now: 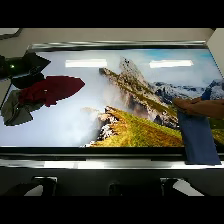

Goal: Fold the shirts.

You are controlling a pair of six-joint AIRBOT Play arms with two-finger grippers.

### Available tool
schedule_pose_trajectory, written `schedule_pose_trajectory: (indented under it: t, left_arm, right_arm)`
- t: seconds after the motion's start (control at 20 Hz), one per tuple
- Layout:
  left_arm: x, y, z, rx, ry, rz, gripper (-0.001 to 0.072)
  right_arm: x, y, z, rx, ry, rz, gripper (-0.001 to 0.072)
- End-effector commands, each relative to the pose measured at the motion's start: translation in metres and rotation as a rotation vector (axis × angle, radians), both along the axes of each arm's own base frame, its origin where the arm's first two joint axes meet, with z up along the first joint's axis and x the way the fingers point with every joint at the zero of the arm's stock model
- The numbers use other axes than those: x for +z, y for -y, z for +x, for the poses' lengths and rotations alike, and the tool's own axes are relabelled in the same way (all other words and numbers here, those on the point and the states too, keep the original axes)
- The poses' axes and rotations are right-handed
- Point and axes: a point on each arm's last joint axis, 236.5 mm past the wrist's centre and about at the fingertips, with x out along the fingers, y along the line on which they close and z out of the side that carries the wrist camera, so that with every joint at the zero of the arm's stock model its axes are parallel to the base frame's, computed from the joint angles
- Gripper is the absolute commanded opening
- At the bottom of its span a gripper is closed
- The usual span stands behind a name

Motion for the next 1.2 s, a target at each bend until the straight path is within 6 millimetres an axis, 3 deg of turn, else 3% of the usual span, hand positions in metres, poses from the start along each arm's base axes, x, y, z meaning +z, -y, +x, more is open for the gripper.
schedule_pose_trajectory:
  t: [0.0, 0.1, 0.15, 0.2, 0.35, 0.4, 0.75, 0.95, 1.0, 1.05, 1.1, 1.15]
  left_arm:
    - [0.0, 0.0, 0.0, -0.005, 0.005, 0.008, 0.0022]
    - [0.0, 0.0, 0.0, -0.005, 0.005, 0.008, 0.0022]
    - [0.0, 0.0, 0.0, -0.004, 0.006, 0.008, 0.0022]
    - [0.0, 0.0, 0.0, -0.003, 0.007, 0.008, 0.0022]
    - [0.0, 0.0, 0.0, -0.003, 0.007, 0.008, 0.0022]
    - [0.0, 0.0, 0.0, -0.003, 0.007, 0.009, 0.0022]
    - [0.0, 0.0, 0.0, -0.003, 0.007, 0.008, 0.0022]
    - [0.0, 0.0, 0.0, -0.003, 0.007, 0.007, 0.0022]
    - [0.0, 0.0, 0.0, -0.004, 0.007, 0.007, 0.0022]
    - [0.0, 0.0, 0.0, -0.003, 0.007, 0.007, 0.0022]
    - [0.0, 0.0, 0.0, -0.003, 0.007, 0.007, 0.0022]
    - [0.0, 0.0, 0.0, -0.003, 0.007, 0.007, 0.0022]
  right_arm:
    - [0.019, 0.024, -0.019, -0.123, 0.01, 0.001, 0.0039]
    - [0.019, 0.023, -0.037, -0.144, -0.037, 0.018, 0.0039]
    - [0.01, 0.018, -0.053, -0.126, -0.108, 0.032, 0.0039]
    - [-0.004, 0.015, -0.075, -0.111, -0.219, 0.032, 0.004]
    - [-0.049, 0.031, -0.157, -0.161, -0.61, -0.039, 0.0039]
    - [-0.06, 0.034, -0.174, -0.177, -0.688, -0.048, 0.0039]
    - [-0.165, 0.008, -0.189, -0.15, -0.754, 0.055, 0.0039]
    - [-0.192, 0.002, -0.202, -0.138, -0.796, 0.043, 0.004]
    - [-0.192, 0.004, -0.201, -0.143, -0.791, 0.038, 0.0089]
    - [-0.191, 0.005, -0.2, -0.144, -0.788, 0.037, 0.0346]
    - [-0.187, 0.005, -0.198, -0.134, -0.778, 0.035, 0.0552]
    - [-0.181, 0.01, -0.196, -0.12, -0.768, 0.013, 0.0555]
